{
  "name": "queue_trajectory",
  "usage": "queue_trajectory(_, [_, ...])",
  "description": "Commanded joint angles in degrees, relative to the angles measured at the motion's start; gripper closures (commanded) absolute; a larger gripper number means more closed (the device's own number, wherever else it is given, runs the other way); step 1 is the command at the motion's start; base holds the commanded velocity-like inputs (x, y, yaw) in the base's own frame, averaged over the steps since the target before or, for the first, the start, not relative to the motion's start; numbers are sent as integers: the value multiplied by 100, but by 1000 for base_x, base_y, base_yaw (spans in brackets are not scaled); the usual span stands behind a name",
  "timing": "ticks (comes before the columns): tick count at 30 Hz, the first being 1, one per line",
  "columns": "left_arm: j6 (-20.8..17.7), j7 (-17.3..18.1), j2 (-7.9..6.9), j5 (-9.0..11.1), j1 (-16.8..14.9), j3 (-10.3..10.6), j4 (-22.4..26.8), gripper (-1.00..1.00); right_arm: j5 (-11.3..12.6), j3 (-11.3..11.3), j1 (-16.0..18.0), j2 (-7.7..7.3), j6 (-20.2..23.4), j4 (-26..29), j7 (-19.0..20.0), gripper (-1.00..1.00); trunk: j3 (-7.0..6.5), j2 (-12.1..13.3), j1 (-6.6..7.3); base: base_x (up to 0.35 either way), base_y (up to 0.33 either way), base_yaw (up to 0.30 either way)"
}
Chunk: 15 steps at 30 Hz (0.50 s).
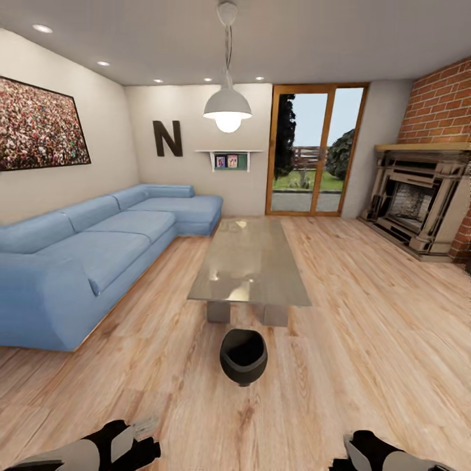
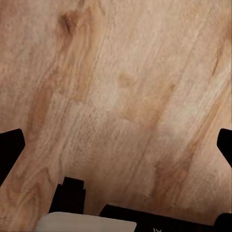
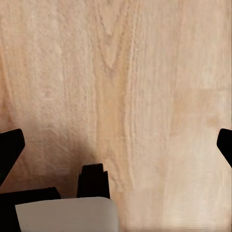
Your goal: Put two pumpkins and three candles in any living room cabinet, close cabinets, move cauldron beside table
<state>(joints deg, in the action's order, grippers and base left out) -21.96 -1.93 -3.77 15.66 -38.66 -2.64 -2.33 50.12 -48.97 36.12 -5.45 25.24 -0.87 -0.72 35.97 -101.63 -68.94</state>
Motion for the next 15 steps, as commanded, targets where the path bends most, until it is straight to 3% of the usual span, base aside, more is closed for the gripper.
queue_trajectory(1, [367,-18,-5,128,153,-20,-35,-100,60,-45,-141,-19,-138,-1,-7,-100,-23,39,26,-256,0,0])
queue_trajectory(6, [752,-13,3,166,450,-18,-45,-100,55,-49,-391,-112,-379,-1,15,-100,-157,239,136,-98,0,0])
queue_trajectory(8, [1133,-3,7,176,735,-18,-45,-100,52,-51,-706,-136,-705,-1,26,-100,-211,319,180,-12,0,0])
queue_trajectory(15, [1380,0,16,182,1094,-18,-42,-100,51,-51,-1321,-137,-1202,-1,30,-100,-400,600,334,-2,0,0])
